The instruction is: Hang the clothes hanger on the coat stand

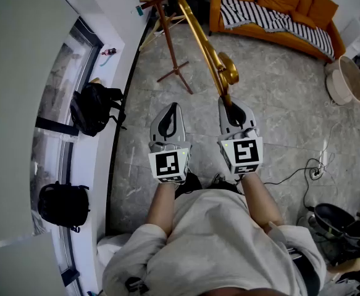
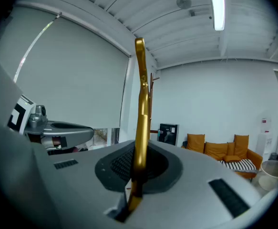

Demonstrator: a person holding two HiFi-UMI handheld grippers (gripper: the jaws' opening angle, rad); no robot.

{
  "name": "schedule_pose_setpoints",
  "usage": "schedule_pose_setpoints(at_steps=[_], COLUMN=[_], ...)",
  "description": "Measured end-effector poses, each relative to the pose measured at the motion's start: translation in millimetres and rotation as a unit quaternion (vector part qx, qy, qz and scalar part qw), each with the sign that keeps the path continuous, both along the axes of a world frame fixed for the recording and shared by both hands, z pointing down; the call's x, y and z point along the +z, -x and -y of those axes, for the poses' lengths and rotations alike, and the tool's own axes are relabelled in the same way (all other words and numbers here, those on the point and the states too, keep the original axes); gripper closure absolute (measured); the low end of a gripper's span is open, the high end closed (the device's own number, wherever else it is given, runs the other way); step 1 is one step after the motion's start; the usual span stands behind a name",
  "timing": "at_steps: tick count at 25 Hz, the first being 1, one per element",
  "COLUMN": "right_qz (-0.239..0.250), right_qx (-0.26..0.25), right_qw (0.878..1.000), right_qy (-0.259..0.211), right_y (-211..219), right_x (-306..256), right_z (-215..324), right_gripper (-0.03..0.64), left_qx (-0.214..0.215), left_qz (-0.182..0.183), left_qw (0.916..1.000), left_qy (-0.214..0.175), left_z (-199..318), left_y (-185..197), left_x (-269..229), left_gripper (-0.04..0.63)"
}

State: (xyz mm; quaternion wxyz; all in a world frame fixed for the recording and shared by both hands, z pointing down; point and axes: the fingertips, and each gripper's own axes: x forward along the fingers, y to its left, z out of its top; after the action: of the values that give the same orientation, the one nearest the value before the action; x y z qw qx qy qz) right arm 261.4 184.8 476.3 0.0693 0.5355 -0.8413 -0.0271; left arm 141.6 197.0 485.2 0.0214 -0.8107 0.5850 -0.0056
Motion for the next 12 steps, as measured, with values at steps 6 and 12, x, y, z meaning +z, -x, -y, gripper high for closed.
schedule_pose_setpoints(at_steps=[6,12], right_qz=[0.000,-0.013], right_qx=[-0.011,-0.034], right_qw=[1.000,0.999], right_qy=[0.005,0.019], right_y=[11,31], right_x=[7,17], right_z=[10,15], right_gripper=[0.613,0.612], left_qx=[-0.007,-0.011], left_qz=[-0.001,0.001], left_qw=[1.0000,0.9999], left_qy=[0.005,0.009], left_z=[9,18], left_y=[11,31], left_x=[6,11], left_gripper=[0.586,0.586])
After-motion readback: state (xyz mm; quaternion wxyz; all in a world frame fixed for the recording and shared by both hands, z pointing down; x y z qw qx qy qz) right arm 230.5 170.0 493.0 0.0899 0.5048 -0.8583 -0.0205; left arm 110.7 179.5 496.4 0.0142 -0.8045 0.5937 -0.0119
